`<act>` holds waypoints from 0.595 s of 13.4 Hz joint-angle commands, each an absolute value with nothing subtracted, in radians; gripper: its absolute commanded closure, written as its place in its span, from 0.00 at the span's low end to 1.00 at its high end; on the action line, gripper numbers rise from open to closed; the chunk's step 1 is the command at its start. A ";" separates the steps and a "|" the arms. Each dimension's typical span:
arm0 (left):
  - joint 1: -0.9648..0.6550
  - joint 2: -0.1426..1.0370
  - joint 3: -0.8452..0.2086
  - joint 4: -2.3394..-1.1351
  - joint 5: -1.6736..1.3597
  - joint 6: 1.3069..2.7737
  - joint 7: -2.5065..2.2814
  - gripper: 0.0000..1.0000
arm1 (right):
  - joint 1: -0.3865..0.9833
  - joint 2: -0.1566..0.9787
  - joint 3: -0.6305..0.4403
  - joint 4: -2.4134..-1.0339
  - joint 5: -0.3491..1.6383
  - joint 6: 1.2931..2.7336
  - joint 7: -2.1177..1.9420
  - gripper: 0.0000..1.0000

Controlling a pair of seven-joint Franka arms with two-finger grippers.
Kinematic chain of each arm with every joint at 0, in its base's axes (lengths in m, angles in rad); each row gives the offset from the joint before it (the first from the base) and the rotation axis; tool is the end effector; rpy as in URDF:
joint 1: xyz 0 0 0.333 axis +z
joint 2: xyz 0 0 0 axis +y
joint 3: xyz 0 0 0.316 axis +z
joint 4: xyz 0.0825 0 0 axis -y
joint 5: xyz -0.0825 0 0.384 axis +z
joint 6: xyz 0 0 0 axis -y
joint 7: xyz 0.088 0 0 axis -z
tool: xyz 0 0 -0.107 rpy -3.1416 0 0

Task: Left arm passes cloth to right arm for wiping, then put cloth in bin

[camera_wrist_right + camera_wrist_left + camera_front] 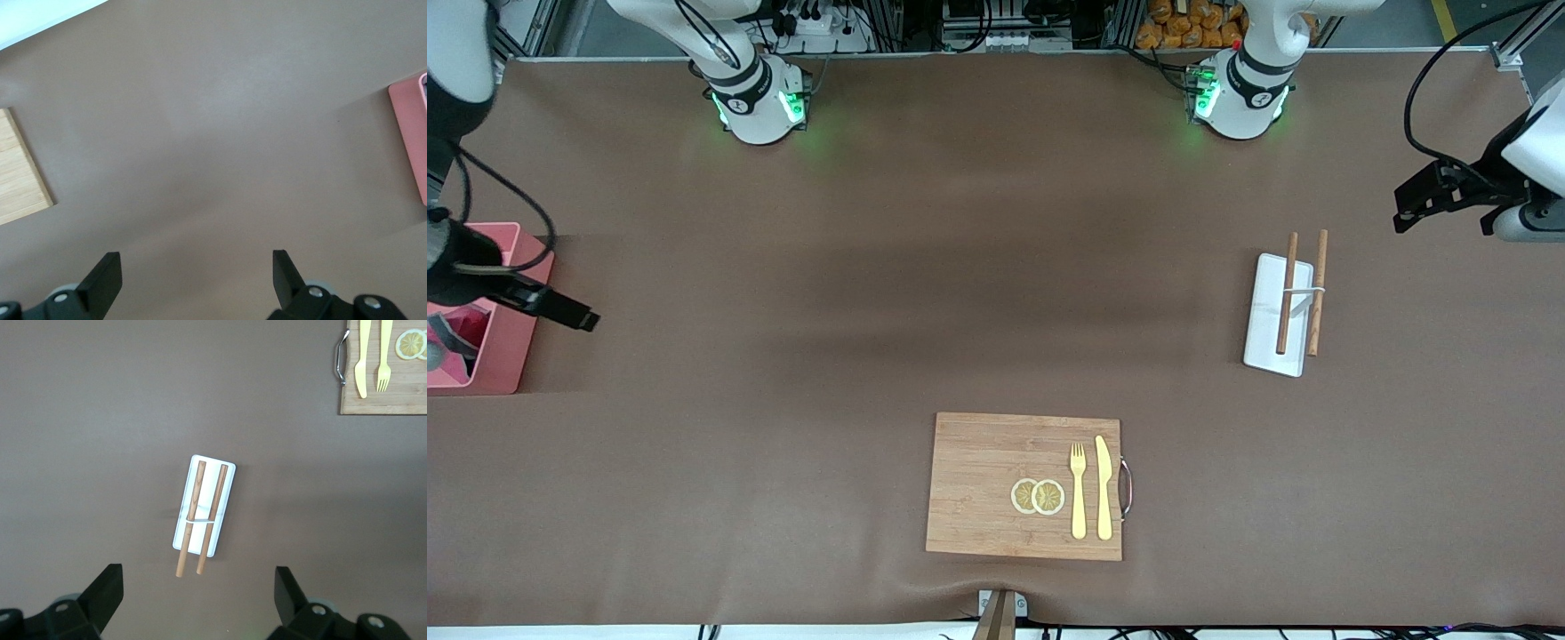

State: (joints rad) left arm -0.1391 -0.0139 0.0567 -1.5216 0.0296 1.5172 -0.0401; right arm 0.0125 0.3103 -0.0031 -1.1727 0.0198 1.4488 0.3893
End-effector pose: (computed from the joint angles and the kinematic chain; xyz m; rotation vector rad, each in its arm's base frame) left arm 0.5436 -0.0413 0.6505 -3.1128 0.0632 -0.0175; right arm 0.6346 0.0086 0.6146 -3.0738 0.5875 0.0583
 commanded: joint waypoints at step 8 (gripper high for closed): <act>-0.143 -0.067 0.037 -1.566 0.029 1.508 -0.066 0.00 | -0.041 0.131 -0.003 -1.396 0.046 1.442 0.296 0.00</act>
